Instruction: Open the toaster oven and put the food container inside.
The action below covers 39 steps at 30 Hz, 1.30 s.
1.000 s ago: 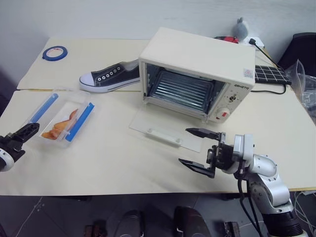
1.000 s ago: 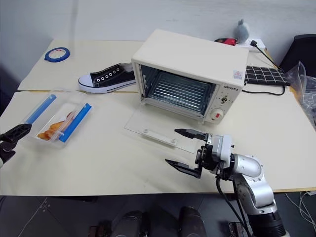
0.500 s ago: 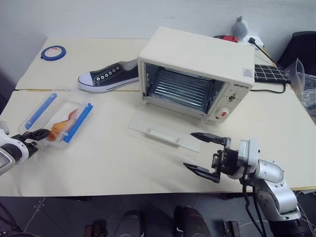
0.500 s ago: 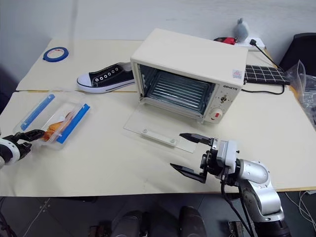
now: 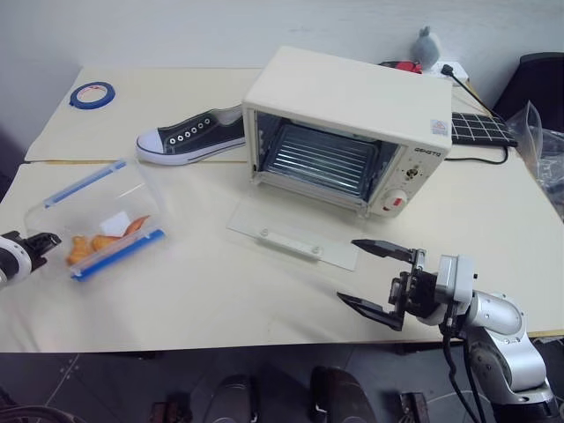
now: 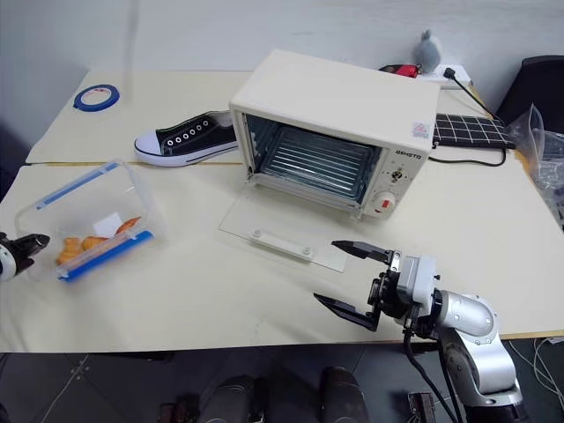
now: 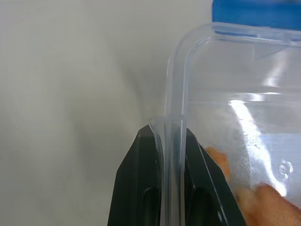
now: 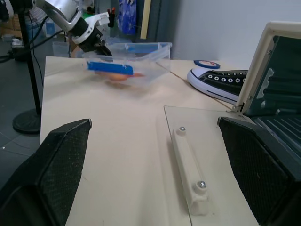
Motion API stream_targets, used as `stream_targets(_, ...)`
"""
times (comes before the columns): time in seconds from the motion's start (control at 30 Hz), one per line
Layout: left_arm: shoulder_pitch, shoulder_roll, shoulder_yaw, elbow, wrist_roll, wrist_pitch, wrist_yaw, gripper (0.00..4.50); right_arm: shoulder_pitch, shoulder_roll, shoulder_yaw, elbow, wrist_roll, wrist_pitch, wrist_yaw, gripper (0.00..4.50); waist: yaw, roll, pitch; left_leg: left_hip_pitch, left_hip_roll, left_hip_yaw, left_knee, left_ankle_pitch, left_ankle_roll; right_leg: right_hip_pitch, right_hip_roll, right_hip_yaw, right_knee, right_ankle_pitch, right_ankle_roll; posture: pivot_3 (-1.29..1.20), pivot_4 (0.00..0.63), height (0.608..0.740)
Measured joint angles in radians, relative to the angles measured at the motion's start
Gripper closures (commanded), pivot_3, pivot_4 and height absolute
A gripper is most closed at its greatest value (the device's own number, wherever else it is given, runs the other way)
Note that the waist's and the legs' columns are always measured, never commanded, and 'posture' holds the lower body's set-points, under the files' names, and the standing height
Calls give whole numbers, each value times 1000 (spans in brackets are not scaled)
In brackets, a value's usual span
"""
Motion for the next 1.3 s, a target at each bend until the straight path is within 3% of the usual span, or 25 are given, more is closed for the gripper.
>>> stream_targets(0.17,-110,118,-113,-8,63,31,-231,4450,29,-44,-61,-5,3,5,-5,0,11,-1,0,0,-1,1,0,0,1,0,-1,0,0,0,0,0,150,740)
stream_targets(0.37,-383,83,-397,-91,103,142,-408,4450,142,-73,-161,-28,4,10,-37,0,28,-1,0,0,-1,3,1,0,1,0,0,3,1,0,0,0,150,740)
stream_targets(0.53,-527,-65,-556,-128,154,225,-455,4450,230,-71,-212,-49,2,7,-65,0,24,-2,0,1,0,6,3,-1,0,-1,6,7,1,0,0,0,150,740)
stream_targets(0.67,-718,-296,-682,-84,256,254,-421,4450,381,-29,-258,-147,-5,0,-117,0,43,-3,0,-2,0,8,6,-1,0,-1,10,8,1,0,0,0,150,740)
stream_targets(0.77,-793,-391,-696,-45,302,279,-414,4450,446,-9,-284,-199,-18,-12,-154,0,30,-4,0,1,0,8,5,-1,0,-1,10,13,1,0,0,0,150,740)
stream_targets(1.0,-900,-485,-789,74,465,252,-433,4450,521,43,-294,-284,-40,-20,-236,0,17,-4,0,3,3,10,5,-2,-2,-2,13,15,2,0,0,0,150,740)
stream_targets(1.3,-917,-603,-774,147,588,211,-448,4450,540,87,-284,-333,-83,-35,-310,0,32,-4,0,1,2,10,6,-2,-2,-2,12,14,1,0,0,0,150,740)
